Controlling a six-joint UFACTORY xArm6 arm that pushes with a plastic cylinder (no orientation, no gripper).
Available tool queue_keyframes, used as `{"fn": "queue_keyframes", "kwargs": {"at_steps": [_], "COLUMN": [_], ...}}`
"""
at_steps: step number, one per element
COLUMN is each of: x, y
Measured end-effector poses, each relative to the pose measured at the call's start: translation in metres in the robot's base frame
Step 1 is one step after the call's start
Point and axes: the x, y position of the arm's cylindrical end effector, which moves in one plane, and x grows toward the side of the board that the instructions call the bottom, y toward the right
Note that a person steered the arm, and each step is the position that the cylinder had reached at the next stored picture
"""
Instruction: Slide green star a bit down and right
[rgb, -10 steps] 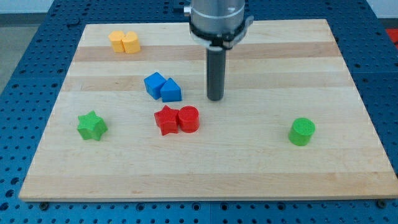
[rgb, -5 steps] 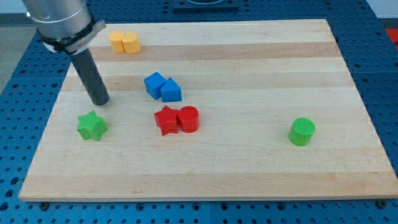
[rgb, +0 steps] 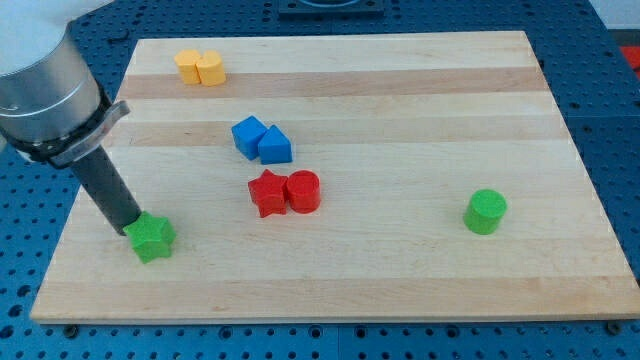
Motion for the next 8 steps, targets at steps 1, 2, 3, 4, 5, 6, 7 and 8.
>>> {"fn": "queue_keyframes", "kwargs": {"at_steps": [1, 2, 3, 4, 5, 6, 7, 8], "x": [0.019, 0.045, 0.035, 0.029, 0.028, 0.021, 0.006, -0.006], "y": [-0.017, -0.016, -0.021, -0.021, -0.008, 0.009, 0.019, 0.028]}}
